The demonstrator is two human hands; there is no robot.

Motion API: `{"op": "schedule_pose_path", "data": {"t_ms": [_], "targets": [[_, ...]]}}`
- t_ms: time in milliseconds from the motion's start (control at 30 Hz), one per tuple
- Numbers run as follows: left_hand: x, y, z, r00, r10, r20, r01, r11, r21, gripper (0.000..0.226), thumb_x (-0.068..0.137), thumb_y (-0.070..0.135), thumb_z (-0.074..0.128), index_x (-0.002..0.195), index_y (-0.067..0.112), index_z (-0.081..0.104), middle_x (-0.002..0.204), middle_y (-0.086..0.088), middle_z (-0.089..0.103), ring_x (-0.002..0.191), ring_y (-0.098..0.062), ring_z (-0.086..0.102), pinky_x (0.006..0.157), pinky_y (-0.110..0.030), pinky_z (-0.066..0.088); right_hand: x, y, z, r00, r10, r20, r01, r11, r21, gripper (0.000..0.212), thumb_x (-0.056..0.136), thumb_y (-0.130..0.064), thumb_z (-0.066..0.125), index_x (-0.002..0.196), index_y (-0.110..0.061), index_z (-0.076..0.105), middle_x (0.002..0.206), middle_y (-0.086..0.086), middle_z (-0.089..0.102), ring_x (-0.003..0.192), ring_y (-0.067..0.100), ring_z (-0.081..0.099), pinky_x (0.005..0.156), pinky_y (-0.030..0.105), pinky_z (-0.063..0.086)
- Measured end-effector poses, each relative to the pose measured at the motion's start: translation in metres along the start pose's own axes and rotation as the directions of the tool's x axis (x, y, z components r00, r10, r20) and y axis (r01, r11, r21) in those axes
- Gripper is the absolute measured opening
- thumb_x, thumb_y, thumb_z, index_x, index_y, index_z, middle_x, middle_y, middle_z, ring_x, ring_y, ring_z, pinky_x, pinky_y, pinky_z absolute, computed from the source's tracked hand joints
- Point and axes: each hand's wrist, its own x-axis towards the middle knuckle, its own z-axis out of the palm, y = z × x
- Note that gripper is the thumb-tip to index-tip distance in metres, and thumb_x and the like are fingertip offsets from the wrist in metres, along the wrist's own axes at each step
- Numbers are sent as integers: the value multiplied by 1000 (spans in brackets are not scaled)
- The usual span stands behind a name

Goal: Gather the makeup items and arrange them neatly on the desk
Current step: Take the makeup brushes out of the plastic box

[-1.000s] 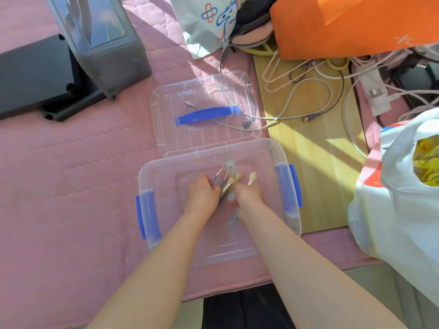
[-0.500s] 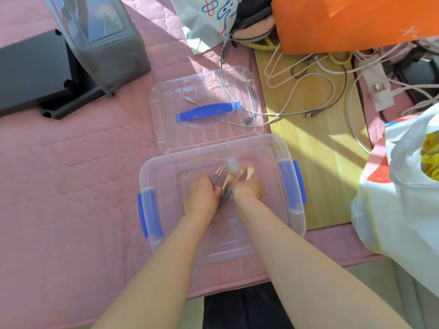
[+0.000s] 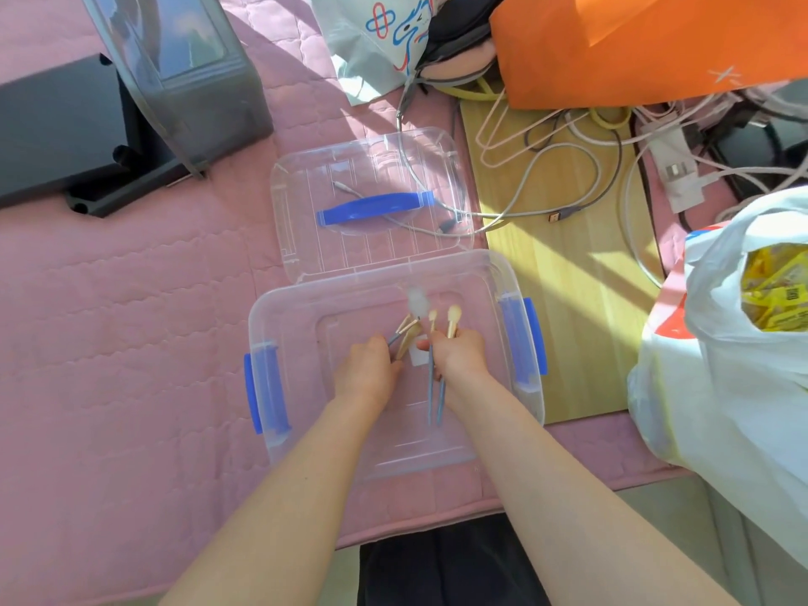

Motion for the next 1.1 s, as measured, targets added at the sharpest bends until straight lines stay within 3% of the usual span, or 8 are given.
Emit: {"op": "schedule_pose_path", "data": {"t_ms": [100, 233, 367, 500, 733, 833, 933, 1100], "targets": [[0, 2, 1, 1000, -12, 3, 12, 999, -37, 24, 94, 27, 54, 108, 8, 53, 111, -20, 60, 103, -40, 57, 79, -40, 46, -5, -4, -3, 999, -5, 52, 5, 1000, 8, 33, 93, -10, 50, 61, -13, 57, 66, 3, 61, 59, 17, 50, 72, 33, 43], [-4, 2, -1, 999, -11, 30, 15, 992, -123, 25, 97, 30, 48, 104, 8, 57, 108, -22, 62, 102, -41, 57, 76, -38, 43, -17, -11, -8, 994, 7, 110, -14, 998, 66, 31, 96, -5, 44, 67, -10, 53, 66, 5, 58, 57, 14, 53, 64, 32, 46], [-20, 6, -15, 1000, 18, 10, -15, 969, -247, 22, 98, 26, 42, 85, 11, 52, 98, -23, 64, 95, -41, 57, 69, -36, 39, -38, -19, -20, 983, -2, 181, -19, 993, 116, 21, 97, -6, 44, 81, -10, 57, 72, 5, 59, 63, 13, 58, 83, 44, 53], [-44, 9, -33, 1000, -5, 21, 13, 928, -372, 23, 96, 22, 43, 80, 11, 56, 78, -11, 59, 83, -34, 56, 67, -36, 37, -68, -26, -41, 971, 4, 239, -47, 984, 175, 16, 99, -6, 43, 92, -4, 57, 78, 8, 59, 68, 16, 62, 74, 43, 58], [-125, 18, -68, 996, -62, 59, 85, 632, -770, 27, 100, 16, 42, 77, 13, 57, 66, -5, 45, 59, -20, 44, 64, -31, 40, -133, -30, -79, 962, -38, 269, 25, 998, 51, 12, 97, -9, 48, 100, -7, 59, 79, 7, 60, 67, 14, 61, 58, 27, 50], [-168, 24, -79, 994, -31, 109, 111, 479, -871, 28, 102, 17, 38, 86, 7, 59, 73, -6, 47, 53, -14, 40, 57, -26, 40, -158, -29, -96, 956, -72, 284, 82, 996, -22, 17, 97, -8, 48, 106, -5, 61, 81, 6, 61, 72, 13, 59, 63, 27, 47], [-208, 30, -88, 989, -3, 146, 137, 356, -924, 31, 103, 20, 36, 89, 4, 58, 71, -7, 53, 47, -12, 42, 67, -35, 49, -185, -32, -110, 948, -90, 305, 116, 991, -67, 17, 96, -9, 49, 104, -4, 64, 85, 7, 65, 78, 15, 61, 71, 30, 49], [-273, 41, -99, 984, 52, 173, 165, 134, -977, 27, 104, 22, 33, 95, 5, 52, 62, -6, 53, 51, -16, 45, 54, -30, 44, -237, -35, -135, 901, -139, 411, 187, 979, -81, 16, 95, -9, 51, 105, -8, 64, 89, 9, 66, 78, 16, 64, 70, 27, 53]]}}
